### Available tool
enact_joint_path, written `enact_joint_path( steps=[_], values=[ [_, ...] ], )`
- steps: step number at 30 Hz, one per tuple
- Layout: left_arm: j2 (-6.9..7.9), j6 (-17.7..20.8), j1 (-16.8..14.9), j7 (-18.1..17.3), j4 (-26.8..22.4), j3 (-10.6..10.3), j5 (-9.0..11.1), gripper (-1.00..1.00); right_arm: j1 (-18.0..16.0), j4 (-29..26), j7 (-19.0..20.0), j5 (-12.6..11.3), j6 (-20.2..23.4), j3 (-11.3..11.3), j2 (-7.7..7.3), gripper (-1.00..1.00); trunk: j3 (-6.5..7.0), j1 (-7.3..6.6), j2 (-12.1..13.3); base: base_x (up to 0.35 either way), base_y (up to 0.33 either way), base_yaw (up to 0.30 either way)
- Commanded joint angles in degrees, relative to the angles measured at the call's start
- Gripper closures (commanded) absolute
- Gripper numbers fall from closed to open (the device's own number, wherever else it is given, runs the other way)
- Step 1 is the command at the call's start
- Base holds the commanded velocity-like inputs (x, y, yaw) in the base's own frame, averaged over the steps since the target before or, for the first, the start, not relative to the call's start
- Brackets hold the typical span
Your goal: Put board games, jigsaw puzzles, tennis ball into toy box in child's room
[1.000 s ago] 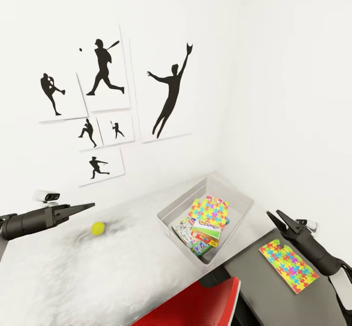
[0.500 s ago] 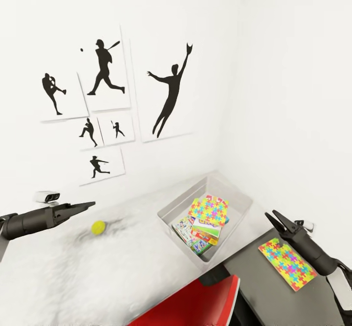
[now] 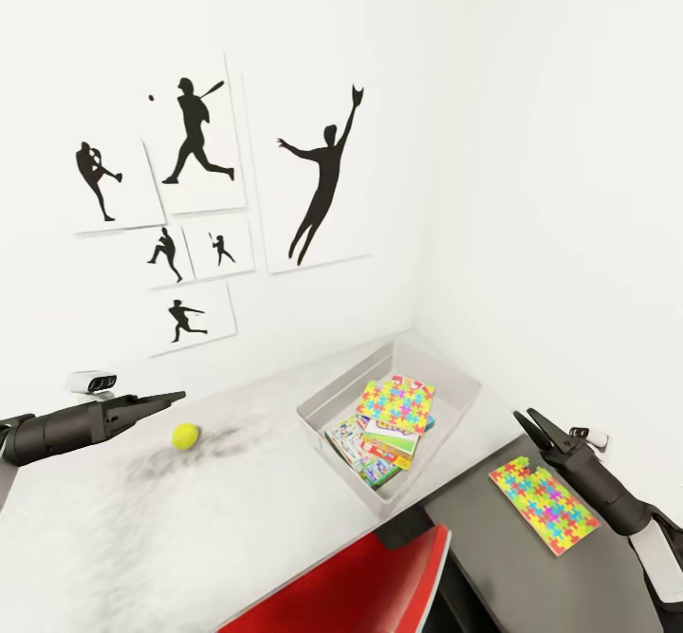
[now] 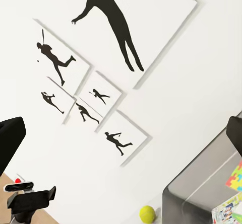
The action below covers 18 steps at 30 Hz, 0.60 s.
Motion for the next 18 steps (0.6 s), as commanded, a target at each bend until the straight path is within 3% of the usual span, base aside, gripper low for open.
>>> enact_joint_path(
  steps=[1,18],
  values=[
    [0.01,0.6,0.0,-0.2,0.0,0.0,0.0,-1.00,-0.1,0.0,0.1,-0.2,0.6,0.0,-0.01,-1.00,-0.12,0.04,-0.1,-0.003,-0.008,-0.057],
    [0.04,0.7,0.0,-0.3,0.0,0.2,0.0,-1.00,-0.1,0.0,0.4,-0.2,0.6,0.0,0.00,-1.00,0.43,0.04,-0.1,0.000,-0.001,-0.216]
  ],
)
